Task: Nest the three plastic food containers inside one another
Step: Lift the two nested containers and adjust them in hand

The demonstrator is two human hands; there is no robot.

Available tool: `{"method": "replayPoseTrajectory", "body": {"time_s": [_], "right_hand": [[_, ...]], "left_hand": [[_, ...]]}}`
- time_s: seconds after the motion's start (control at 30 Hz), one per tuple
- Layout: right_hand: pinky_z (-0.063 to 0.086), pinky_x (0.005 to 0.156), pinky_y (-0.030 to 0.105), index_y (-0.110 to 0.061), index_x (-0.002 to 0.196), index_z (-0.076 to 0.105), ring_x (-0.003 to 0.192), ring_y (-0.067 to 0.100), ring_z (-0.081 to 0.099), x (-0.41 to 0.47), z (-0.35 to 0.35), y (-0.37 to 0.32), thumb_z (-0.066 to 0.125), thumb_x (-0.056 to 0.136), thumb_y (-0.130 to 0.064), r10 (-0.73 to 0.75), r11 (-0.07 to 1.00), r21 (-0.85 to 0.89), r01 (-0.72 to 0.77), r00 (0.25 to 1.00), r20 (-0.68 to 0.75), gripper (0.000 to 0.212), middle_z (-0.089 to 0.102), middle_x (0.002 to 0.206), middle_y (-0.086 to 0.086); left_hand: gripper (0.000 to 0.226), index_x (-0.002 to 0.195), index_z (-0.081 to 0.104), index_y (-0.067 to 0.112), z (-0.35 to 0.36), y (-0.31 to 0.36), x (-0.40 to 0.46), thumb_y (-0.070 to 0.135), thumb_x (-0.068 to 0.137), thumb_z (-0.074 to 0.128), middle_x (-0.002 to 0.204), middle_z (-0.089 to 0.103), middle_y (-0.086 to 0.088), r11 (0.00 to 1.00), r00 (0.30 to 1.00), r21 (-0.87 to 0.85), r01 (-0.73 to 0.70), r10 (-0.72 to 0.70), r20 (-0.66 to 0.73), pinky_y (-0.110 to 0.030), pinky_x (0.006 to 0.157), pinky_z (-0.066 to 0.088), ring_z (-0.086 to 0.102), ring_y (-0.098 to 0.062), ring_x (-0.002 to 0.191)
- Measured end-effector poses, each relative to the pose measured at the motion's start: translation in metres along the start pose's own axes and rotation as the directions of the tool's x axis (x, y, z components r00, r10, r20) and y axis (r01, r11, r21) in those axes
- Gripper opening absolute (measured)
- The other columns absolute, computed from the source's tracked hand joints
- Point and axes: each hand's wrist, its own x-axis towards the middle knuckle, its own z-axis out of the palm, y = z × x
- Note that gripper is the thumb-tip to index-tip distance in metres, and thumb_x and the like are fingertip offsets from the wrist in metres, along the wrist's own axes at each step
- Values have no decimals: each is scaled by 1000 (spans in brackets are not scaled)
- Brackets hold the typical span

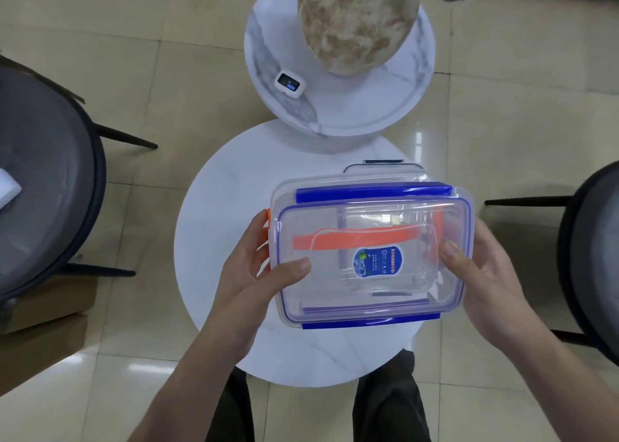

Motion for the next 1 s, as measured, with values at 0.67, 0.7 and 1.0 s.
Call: {"method": "replayPoseTrajectory", "body": {"time_s": [0.67, 0.7, 1.0], "right_hand": [[60, 84, 39, -18, 142, 49, 114, 27, 69, -2, -60, 6, 60, 89, -25, 4, 1000, -15, -5, 997, -79, 54, 67, 128, 8], [61, 83, 39, -18, 142, 49, 114, 27, 69, -1, -59, 6, 60, 89, -26, 5, 1000, -13, -6, 997, -81, 55, 67, 128, 8], [62, 74, 34, -22, 140, 51, 107, 23, 73, 3, -49, 2, 74, 73, -62, 31, 999, -9, -33, 988, -149, 80, 71, 121, 2]], "left_hand": [[98, 149, 50, 35, 59, 9, 23, 51, 59, 86, 145, 65, 3, 997, 999, 77, -2, 0, 32, -62, 99, 58, 64, -28, 132], [98, 150, 50, 35, 59, 9, 24, 51, 60, 86, 146, 64, 3, 997, 1000, 82, -2, -1, 31, -62, 100, 58, 63, -28, 133], [98, 149, 51, 36, 59, 16, 28, 54, 59, 87, 144, 65, 3, 996, 999, 94, 2, -5, 33, -61, 100, 58, 64, -27, 133]]}}
